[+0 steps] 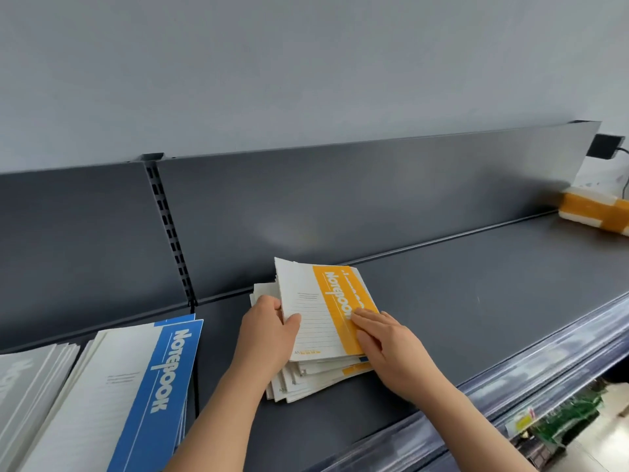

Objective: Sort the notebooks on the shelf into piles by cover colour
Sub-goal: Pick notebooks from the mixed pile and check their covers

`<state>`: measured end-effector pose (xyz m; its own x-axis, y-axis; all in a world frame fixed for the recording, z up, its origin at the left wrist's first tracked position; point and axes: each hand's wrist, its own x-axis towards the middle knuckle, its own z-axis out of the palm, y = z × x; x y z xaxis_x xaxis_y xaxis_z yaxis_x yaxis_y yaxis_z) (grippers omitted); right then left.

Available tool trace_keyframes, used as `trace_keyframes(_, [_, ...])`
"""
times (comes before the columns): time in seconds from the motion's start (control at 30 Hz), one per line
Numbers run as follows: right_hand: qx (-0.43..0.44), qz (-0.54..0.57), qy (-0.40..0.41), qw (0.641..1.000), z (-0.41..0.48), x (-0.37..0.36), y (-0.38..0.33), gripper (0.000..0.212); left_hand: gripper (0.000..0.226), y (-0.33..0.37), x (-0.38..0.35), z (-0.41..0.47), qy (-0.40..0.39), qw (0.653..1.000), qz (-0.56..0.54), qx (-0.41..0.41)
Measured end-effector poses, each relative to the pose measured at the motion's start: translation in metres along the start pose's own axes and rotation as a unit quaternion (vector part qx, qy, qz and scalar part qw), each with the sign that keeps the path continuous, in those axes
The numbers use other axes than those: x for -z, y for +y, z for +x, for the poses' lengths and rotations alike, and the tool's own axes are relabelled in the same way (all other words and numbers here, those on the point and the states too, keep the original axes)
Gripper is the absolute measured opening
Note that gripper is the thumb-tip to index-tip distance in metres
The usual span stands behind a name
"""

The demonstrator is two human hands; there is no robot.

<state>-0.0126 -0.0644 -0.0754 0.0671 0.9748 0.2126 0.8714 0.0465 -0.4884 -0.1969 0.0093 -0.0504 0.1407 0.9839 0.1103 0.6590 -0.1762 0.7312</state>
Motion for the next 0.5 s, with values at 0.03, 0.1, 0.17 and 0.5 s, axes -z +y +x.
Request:
trace_keyframes(0.03, [0.008, 0.018, -0.002, 1.000, 0.000, 0.000, 0.004, 0.038, 0.010, 0.000, 0.001, -0.003, 0.012, 1.000, -0.013, 0.014])
trace_keyframes(0.1, [0.011, 0.042, 0.010, 0.999, 0.001, 0.003, 0.010, 0.037, 0.007, 0.001, 0.001, -0.009, 0.047, 0.998, -0.025, 0.032])
trace_keyframes(0.17, [-0.010, 0.051, 0.032, 0.998, 0.001, 0.005, 0.014, 0.035, 0.009, 0.003, 0.001, -0.015, 0.084, 0.994, -0.041, 0.051])
trace_keyframes(0.5, [0.088, 0.007, 0.034, 0.996, 0.001, 0.006, 0.016, 0.034, 0.013, 0.010, -0.012, -0.031, 0.140, 0.982, -0.084, 0.095])
